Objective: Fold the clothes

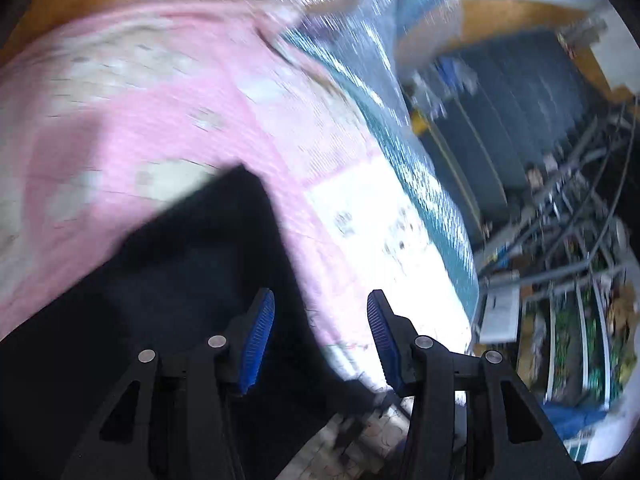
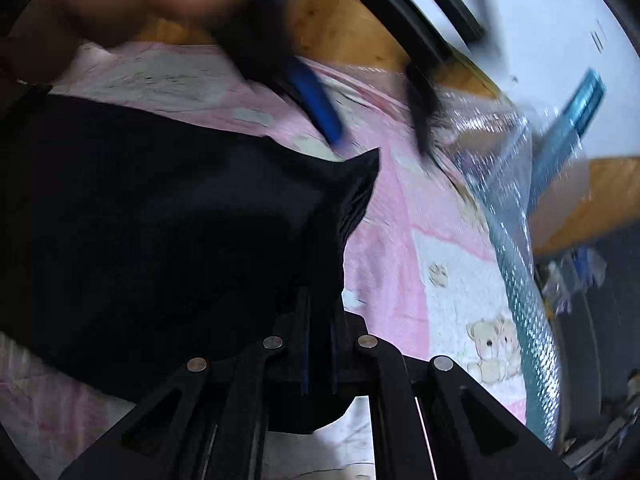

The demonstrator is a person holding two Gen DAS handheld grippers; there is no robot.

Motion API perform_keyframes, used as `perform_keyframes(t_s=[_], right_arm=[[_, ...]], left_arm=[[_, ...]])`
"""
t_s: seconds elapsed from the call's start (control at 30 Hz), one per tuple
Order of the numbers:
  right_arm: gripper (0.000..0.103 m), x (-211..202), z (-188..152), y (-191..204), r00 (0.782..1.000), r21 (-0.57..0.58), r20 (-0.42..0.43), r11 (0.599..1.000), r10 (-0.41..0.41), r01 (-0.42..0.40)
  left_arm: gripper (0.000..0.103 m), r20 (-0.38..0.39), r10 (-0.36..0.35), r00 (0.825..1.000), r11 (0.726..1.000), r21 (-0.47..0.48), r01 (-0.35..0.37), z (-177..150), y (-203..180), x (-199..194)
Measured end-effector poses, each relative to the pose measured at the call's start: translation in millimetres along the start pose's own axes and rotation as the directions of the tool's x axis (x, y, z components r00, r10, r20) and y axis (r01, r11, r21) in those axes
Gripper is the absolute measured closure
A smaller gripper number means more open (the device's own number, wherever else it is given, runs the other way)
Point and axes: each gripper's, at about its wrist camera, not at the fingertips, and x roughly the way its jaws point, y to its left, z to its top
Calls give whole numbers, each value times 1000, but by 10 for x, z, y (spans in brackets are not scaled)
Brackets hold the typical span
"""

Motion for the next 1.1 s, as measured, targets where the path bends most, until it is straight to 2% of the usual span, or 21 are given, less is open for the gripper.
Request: perform_keyframes(t_s=[0.07, 0.1, 0.17, 0.3, 0.37, 0.47, 0.6, 0.63, 0.67, 0.73, 0.8, 0.83, 0.9, 0.97, 1.03, 1.1], right_arm=[[97, -38, 84, 28, 1000, 7, 24, 1000, 16, -16], [97, -52, 129, 39, 999, 13, 33, 999, 32, -33], [97, -52, 196, 38, 996, 44, 39, 996, 81, -82], [95, -181, 200, 8, 972, 85, 70, 970, 223, -229], [93, -222, 188, -7, 945, 99, 76, 941, 318, -324], [77, -224, 146, 36, 878, 105, 53, 871, 476, -479], [76, -262, 119, -164, 797, 171, 54, 781, 601, -600], [76, -231, 119, -285, 791, 223, 66, 764, 608, -606], [76, -172, 116, -408, 792, 276, 75, 751, 605, -600], [76, -31, 108, -617, 797, 369, 81, 725, 599, -582], [76, 240, 74, -612, 804, 402, 20, 732, 594, -550], [78, 363, 43, -563, 810, 394, -21, 749, 587, -532], [92, 523, -10, -481, 851, 327, -93, 823, 517, -464], [92, 503, 31, -545, 864, 301, -126, 849, 488, -435], [92, 456, 44, -671, 879, 308, -124, 860, 461, -408], [90, 480, -2, -739, 888, 308, -155, 875, 434, -374]], left_arm=[[53, -44, 77, 996, 996, 43, -75, -19, -52, 195], [63, -65, 116, 991, 992, 66, -112, -28, -79, 293], [95, -32, 132, 991, 991, 30, -131, -152, 69, 175], [96, 51, 151, 987, 987, -66, -148, -443, 425, -133], [96, 69, 169, 983, 982, -99, -162, -600, 584, -199], [96, 94, 196, 976, 972, -149, -181, -835, 823, -298], [96, 126, 234, 964, 955, -217, -204, -1149, 1141, -429], [96, 134, 244, 961, 950, -234, -209, -1227, 1220, -462], [96, 141, 254, 957, 944, -250, -214, -1305, 1300, -495], [95, 120, 244, 962, 942, -264, -206, -1346, 1386, -485], [92, 97, 211, 973, 945, -276, -177, -1370, 1455, -457], [90, 90, 177, 980, 948, -282, -146, -1385, 1486, -439], [90, 75, 136, 988, 950, -294, -108, -1417, 1518, -441], [90, 75, 134, 988, 947, -304, -105, -1458, 1498, -517], [90, 94, 119, 988, 947, -309, -85, -1538, 1468, -580], [87, 70, 128, 989, 947, -305, -101, -1614, 1478, -522]])
